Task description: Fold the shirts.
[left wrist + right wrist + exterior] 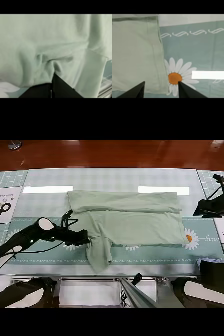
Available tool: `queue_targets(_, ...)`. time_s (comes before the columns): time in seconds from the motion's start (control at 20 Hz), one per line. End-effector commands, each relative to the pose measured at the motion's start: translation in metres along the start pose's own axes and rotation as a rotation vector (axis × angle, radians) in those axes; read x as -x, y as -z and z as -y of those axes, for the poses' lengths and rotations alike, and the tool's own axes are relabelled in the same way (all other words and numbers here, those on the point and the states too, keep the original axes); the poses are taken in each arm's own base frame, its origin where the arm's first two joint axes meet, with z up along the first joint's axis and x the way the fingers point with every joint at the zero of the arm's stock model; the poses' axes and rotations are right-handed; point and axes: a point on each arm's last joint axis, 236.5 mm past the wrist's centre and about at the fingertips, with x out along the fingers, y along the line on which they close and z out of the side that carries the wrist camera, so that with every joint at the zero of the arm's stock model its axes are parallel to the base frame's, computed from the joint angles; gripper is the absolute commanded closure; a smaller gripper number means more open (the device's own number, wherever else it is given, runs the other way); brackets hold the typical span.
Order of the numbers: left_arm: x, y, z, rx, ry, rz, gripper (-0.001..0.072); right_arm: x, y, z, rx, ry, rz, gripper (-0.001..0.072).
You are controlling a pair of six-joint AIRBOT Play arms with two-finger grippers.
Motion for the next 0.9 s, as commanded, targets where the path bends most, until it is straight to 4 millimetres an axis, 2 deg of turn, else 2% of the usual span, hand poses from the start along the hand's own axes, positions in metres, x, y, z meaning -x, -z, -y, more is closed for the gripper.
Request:
queue_targets(0.0, -0.003, -0.001, -0.006, -0.038, -0.022, 0.001, 0.0681, -0.012, 0.019, 0.007, -0.055, -0.031, -0.058, 0.0211)
queue_targets(0.05, -0.001, 0.0, -0.007, -0.049, -0.017, -0.006, 0.0681, -0.021, 0.03, 0.008, -0.094, -0.081, -0.083, 0.021)
queue_targets(0.1, 0.001, 0.001, -0.008, -0.06, -0.013, -0.012, 0.0681, -0.029, 0.041, 0.006, -0.128, -0.138, -0.108, 0.0157)
queue_targets(0.2, 0.005, 0.0, -0.009, -0.06, -0.007, -0.011, 0.0681, -0.043, 0.06, 0.004, -0.193, -0.25, -0.14, 0.0154)
queue_targets(0.3, 0.007, 0.0, -0.009, -0.051, -0.002, -0.011, 0.0681, -0.053, 0.065, 0.004, -0.257, -0.328, -0.119, 0.0154)
queue_targets(0.5, 0.008, 0.0, -0.01, -0.047, -0.001, -0.011, 0.0681, -0.079, 0.082, 0.012, -0.277, -0.296, -0.138, 0.0154)
queue_targets(0.75, 0.008, -0.001, -0.01, -0.047, -0.002, -0.009, 0.0681, -0.104, 0.096, 0.006, -0.317, -0.301, -0.144, 0.0162)
queue_targets(0.85, 0.008, -0.003, -0.01, -0.046, -0.003, 0.001, 0.0681, -0.112, 0.096, -0.003, -0.334, -0.328, -0.135, 0.0164)
